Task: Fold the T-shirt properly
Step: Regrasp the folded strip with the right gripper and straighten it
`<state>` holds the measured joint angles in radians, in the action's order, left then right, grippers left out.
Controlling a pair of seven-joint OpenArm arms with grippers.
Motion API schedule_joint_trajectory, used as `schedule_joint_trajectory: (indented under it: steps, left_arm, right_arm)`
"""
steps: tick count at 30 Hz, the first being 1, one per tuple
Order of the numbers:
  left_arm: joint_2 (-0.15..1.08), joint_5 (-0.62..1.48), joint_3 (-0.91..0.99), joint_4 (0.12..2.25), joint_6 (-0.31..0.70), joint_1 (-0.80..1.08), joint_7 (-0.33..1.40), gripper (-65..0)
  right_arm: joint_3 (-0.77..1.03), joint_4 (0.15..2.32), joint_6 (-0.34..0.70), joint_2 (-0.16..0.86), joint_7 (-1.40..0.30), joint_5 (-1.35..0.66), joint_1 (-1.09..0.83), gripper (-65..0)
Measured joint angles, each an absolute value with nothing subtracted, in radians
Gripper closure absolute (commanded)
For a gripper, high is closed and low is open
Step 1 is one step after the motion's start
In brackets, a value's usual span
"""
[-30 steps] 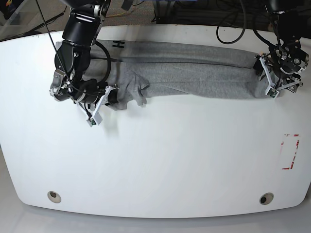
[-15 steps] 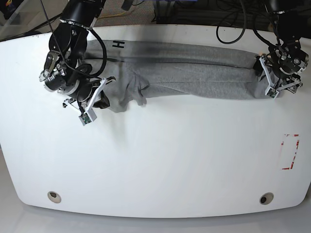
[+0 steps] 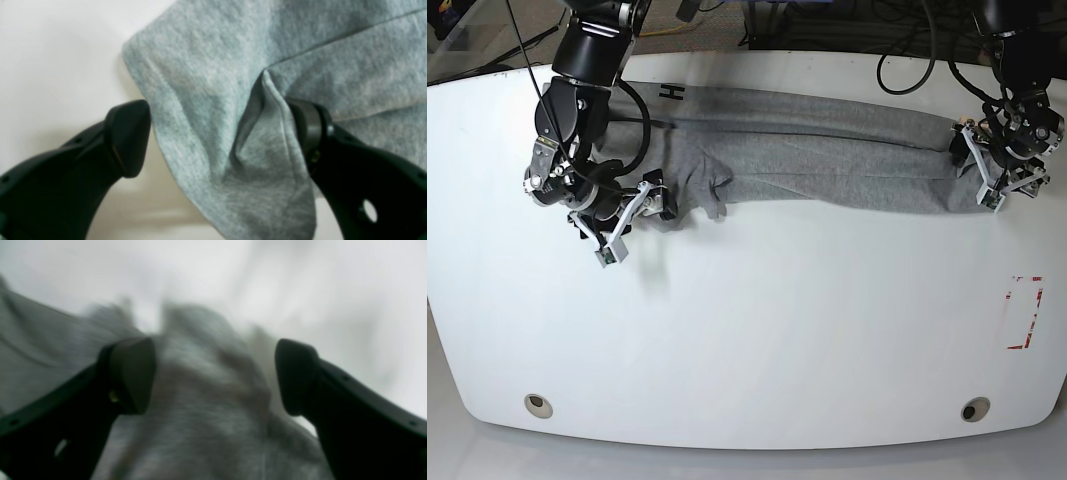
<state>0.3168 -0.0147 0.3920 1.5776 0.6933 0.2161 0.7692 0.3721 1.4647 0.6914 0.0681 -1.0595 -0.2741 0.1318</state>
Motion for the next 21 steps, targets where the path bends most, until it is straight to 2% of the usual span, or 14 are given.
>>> schedule_joint_trajectory:
  steps: [4, 6, 8, 11, 12, 16, 21]
  left_arm:
    - [0.315, -0.018, 0.392, 1.579, 0.693, 0.211, 0.770, -53.5]
    - [0.311, -0.018, 0.393, 1.579, 0.693, 0.197, 0.778, -53.5]
    - [0.310, -0.022, 0.392, 1.576, 0.694, 0.191, 0.788, -53.5]
    - [0.308, -0.025, 0.390, 1.572, 0.694, 0.185, 0.788, -53.5]
    - [0.308, -0.024, 0.391, 1.571, 0.694, 0.185, 0.787, -53.5]
    - [0.308, -0.022, 0.391, 1.570, 0.694, 0.185, 0.787, -53.5]
    - [0.309, -0.025, 0.390, 1.569, 0.694, 0.185, 0.785, -53.5]
  right_arm:
    - [0.371, 1.377, 0.694, 0.077, -0.985, -0.269, 0.149, -44.1]
    - [0.366, 1.370, 0.696, 0.076, -0.973, -0.266, 0.150, -37.7]
    - [0.365, 1.369, 0.696, 0.072, -0.974, -0.268, 0.147, -28.1]
    - [0.366, 1.367, 0.696, 0.056, -0.982, -0.266, 0.147, -3.0]
    - [0.365, 1.368, 0.696, 0.050, -0.991, -0.263, 0.146, 0.0]
    - [0.361, 1.448, 0.696, 0.033, -1.012, -0.262, 0.114, 0.0]
    - [0.376, 1.668, 0.692, 0.019, -1.182, -0.250, 0.101, 0.0]
